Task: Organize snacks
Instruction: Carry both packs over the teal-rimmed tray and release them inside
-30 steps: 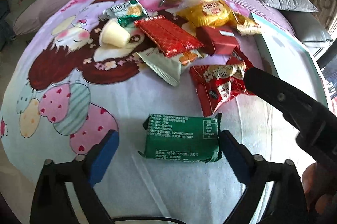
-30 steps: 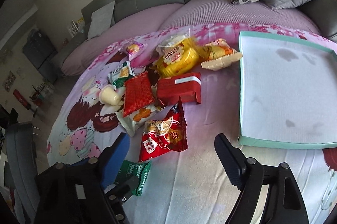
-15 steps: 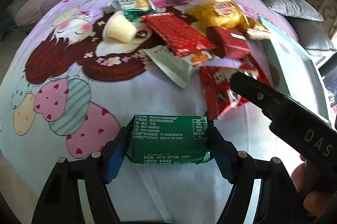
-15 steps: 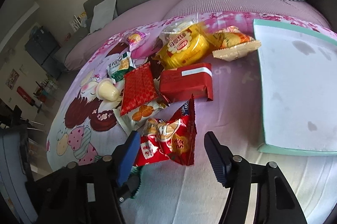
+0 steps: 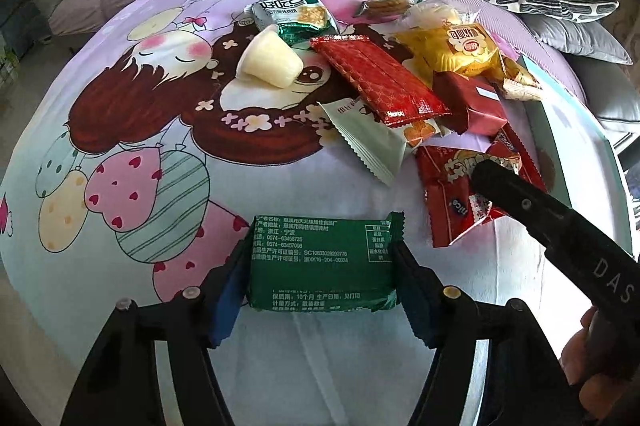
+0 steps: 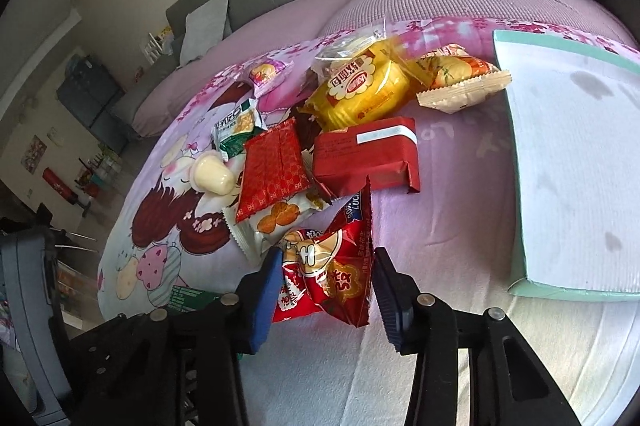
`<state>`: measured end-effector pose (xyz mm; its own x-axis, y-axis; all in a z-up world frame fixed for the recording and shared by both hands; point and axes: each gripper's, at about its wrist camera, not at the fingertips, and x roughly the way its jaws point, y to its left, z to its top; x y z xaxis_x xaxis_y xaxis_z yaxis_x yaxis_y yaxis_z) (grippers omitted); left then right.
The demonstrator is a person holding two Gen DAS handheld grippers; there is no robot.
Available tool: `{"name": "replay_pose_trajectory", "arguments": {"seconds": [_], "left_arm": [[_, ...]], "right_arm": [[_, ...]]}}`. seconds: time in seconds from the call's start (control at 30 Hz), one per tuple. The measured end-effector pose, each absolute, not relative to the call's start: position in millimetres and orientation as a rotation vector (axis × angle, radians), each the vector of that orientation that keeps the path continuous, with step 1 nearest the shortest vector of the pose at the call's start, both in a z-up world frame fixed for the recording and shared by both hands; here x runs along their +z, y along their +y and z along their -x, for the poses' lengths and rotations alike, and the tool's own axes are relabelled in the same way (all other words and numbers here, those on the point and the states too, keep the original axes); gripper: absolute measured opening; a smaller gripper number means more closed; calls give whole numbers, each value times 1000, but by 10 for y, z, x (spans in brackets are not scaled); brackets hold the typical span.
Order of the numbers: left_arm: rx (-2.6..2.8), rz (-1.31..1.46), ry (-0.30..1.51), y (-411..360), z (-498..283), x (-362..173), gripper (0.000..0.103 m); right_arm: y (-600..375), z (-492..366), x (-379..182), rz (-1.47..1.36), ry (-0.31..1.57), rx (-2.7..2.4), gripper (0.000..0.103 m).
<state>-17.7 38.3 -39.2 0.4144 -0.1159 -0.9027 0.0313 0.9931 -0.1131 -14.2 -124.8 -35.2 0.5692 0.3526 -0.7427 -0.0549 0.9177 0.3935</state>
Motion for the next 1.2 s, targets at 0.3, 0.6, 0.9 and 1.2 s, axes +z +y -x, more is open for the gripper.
{"name": "replay_pose_trajectory", "arguments": {"seconds": [0.3, 0.6, 0.9, 1.2], "left_arm": [[-62, 98, 1091, 456, 218, -197, 69], [-77, 92, 1019, 280, 116, 41, 69], [-195, 42, 898, -278, -66, 411, 69], [-397, -46, 818, -1223, -183, 590, 69]], "right_arm": [[-1334, 207, -217, -370, 890, 258, 47], [-1723, 248, 39, -440, 759, 173, 47], [-2312, 281, 168, -477, 660, -60, 47], [-3179, 604, 171, -555, 578, -384, 47]]}}
